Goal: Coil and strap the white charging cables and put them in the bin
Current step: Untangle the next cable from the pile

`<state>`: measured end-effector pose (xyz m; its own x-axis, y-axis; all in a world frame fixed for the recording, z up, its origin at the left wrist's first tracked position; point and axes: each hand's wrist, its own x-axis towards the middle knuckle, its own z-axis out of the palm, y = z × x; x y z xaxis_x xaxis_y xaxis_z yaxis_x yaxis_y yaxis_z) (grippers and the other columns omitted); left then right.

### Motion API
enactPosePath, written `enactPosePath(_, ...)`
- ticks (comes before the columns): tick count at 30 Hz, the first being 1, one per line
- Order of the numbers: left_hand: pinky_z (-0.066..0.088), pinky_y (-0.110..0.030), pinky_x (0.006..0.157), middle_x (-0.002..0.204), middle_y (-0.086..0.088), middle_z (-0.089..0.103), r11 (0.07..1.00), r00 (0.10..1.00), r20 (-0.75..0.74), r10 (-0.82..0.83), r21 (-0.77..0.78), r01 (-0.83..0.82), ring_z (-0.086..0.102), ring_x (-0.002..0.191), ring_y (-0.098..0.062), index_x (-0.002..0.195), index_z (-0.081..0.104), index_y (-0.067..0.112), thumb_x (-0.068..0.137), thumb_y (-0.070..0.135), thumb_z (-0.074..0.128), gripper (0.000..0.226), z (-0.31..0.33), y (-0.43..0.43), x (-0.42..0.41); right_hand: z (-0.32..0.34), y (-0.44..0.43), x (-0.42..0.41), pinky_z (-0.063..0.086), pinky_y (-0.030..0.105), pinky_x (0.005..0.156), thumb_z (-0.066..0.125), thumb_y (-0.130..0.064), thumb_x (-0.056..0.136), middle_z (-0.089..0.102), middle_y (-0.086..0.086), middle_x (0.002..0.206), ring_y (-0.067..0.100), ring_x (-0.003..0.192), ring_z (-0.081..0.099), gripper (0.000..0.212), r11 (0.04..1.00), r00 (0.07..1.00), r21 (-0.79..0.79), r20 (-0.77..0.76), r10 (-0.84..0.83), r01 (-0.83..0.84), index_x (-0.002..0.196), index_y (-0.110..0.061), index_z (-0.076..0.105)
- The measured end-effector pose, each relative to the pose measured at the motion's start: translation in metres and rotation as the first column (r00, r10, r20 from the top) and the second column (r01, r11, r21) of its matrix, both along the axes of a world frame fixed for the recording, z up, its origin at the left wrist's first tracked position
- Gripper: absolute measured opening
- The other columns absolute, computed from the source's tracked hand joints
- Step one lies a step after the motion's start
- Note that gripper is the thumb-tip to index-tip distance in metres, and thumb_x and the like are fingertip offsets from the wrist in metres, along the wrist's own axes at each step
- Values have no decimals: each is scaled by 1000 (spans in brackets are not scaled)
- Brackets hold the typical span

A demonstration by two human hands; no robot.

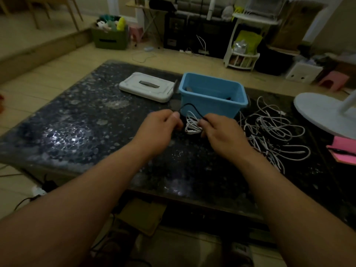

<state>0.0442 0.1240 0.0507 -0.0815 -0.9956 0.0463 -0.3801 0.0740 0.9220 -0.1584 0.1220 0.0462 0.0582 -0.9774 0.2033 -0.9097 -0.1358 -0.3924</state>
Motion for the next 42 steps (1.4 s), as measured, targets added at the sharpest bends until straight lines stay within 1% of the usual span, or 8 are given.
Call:
enactPosePath(7, 54, -46, 97, 104, -1, 75, 986, 980, -147, -134, 78, 147, 70, 100, -16, 107, 71, 18, 110, 45, 45, 38, -10, 2, -35, 0, 28, 31, 51, 41, 71, 44, -34, 108, 73, 9, 113, 37, 95, 69, 33, 982, 974, 72, -133, 185, -176, 138, -25, 54)
enactPosePath(11, 59, -42, 92, 94, -3, 80, 995, 944, -330, -16, 90, 48, 75, 94, -20, 101, 73, 6, 112, 34, 42, 43, -3, -7, -44, 0, 30, 17, 56, 46, 88, 46, -48, 106, 72, 1, 127, 27, 108, 69, 37, 978, 983, 100, 0, 186, -185, 140, -34, 51)
enactPosePath(15, 61, -49, 75, 59, -5, 60, 975, 733, -657, 177, 221, -37, 67, 58, -24, 96, 55, 9, 113, 36, 39, 35, 11, -28, -34, -8, 29, -37, 52, 40, 91, 42, -70, 99, 70, -13, 110, 13, 101, 65, 43, 979, 997, 189, 32, 70, -75, 116, -37, 63)
enactPosePath(20, 36, -25, 45, 59, 1, 45, 965, 879, -437, 193, 244, -91, 38, 48, -13, 92, 57, 12, 112, 34, 43, 33, 6, -44, -25, -25, 18, -75, 50, 36, 84, 59, -45, 103, 69, -15, 91, 15, 94, 67, 18, 967, 995, 240, -18, 94, -87, 96, -32, 70)
enactPosePath(23, 40, -26, 49, 75, -6, 63, 963, 990, -136, -41, 260, 76, 50, 60, -17, 103, 65, 9, 109, 44, 49, 39, -7, -39, -44, -20, 10, -68, 48, 34, 82, 62, -40, 101, 65, -16, 92, 12, 91, 63, 14, 989, 991, 53, 13, 135, -136, 98, -31, 72)
enactPosePath(28, 49, -29, 64, 105, -2, 78, 874, 916, 4, -402, 302, 382, 66, 83, -14, 122, 68, 27, 104, 61, 48, 44, -13, -27, -67, -16, 0, -62, 47, 28, 78, 65, -33, 102, 67, -10, 91, 7, 87, 62, 10, 988, 968, -69, 202, 147, -136, 96, -28, 72)
enactPosePath(36, 47, -31, 58, 64, -4, 53, 766, 833, -277, -479, 331, 550, 62, 60, -22, 104, 67, 7, 112, 25, 46, 28, -17, -16, -73, -6, 7, -61, 44, 9, 70, 68, -29, 102, 71, -14, 84, -4, 80, 65, 7, 996, 866, -63, 492, 91, -69, 98, -24, 73)
enactPosePath(42, 14, -32, 49, 61, -2, 23, 740, 771, -533, -348, 349, 575, 19, 42, -13, 81, 50, 16, 112, 31, 41, 36, -9, -18, -63, -32, 7, -80, 41, 30, 70, 51, -44, 108, 67, -13, 86, 7, 86, 64, 27, 971, 978, 228, 206, 17, -65, 85, -32, 59)
